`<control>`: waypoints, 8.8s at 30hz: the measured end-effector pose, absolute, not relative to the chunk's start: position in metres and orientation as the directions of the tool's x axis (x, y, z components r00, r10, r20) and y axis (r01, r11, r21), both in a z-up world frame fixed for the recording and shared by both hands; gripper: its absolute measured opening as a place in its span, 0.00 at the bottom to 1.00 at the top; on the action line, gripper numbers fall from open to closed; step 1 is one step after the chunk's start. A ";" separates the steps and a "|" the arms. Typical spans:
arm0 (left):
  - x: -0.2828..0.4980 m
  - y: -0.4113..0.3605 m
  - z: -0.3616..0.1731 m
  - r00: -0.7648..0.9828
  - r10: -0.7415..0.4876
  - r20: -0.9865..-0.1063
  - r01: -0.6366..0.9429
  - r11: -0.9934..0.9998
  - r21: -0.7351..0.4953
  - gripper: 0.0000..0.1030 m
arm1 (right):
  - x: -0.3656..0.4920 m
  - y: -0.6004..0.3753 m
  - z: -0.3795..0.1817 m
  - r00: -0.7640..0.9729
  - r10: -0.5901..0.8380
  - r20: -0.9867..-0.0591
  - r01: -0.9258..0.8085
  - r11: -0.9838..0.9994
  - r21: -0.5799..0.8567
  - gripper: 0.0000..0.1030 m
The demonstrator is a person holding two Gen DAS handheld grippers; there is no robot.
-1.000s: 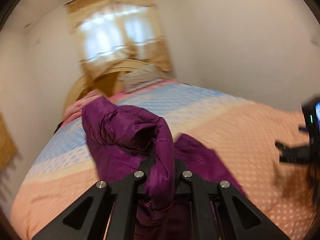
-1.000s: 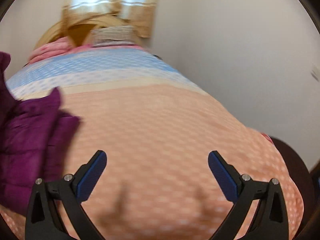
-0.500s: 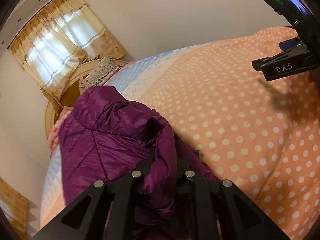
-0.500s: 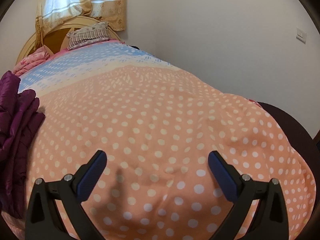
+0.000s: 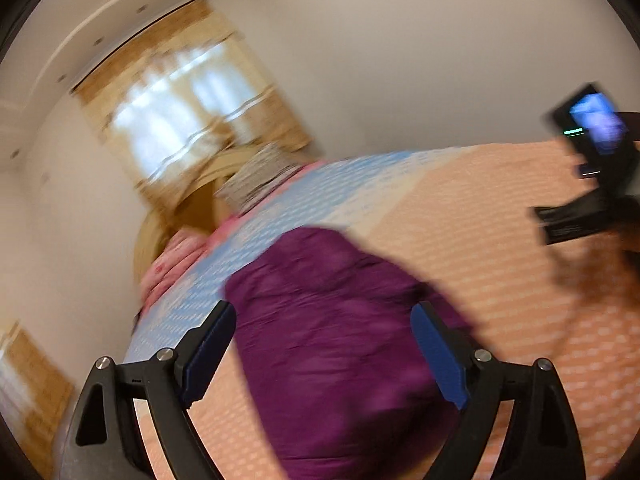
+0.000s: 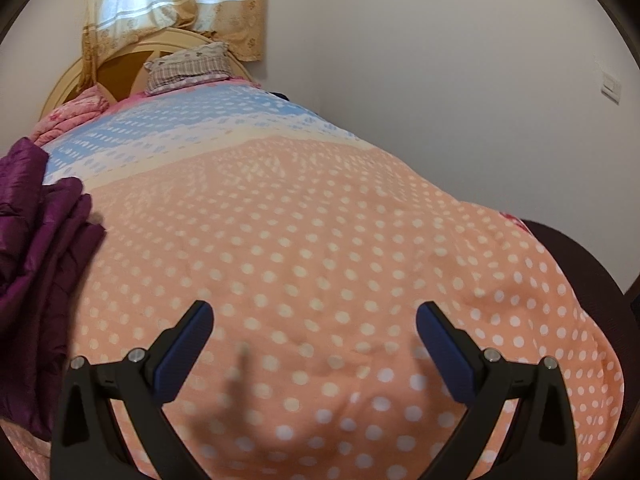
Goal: Fold large clothes
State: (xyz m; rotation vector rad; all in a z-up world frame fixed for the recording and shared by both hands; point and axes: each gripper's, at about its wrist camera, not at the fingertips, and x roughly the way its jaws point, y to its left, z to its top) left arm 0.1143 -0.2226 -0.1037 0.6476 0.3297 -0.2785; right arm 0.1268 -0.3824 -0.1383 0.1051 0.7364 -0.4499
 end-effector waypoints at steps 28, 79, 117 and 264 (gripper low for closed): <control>0.303 -0.142 -0.139 0.791 0.190 -0.582 -0.042 0.965 0.258 0.87 | 0.307 -0.216 -0.103 0.702 -0.105 -0.705 0.283 0.949 0.141 0.52; 0.328 -0.181 -0.206 0.744 0.122 -0.657 0.049 0.971 0.236 0.96 | 0.295 -0.248 -0.184 0.641 -0.129 -0.757 0.341 0.931 0.129 0.55; 0.368 -0.198 -0.198 0.774 0.130 -0.619 0.086 0.948 0.307 0.97 | 0.304 -0.257 -0.180 0.628 -0.116 -0.770 0.347 0.927 0.143 0.62; 0.192 0.083 -0.184 0.774 0.136 -0.618 -0.121 0.990 0.066 0.39 | 0.247 -0.019 -0.158 0.652 0.349 -0.673 -0.327 0.930 0.166 0.21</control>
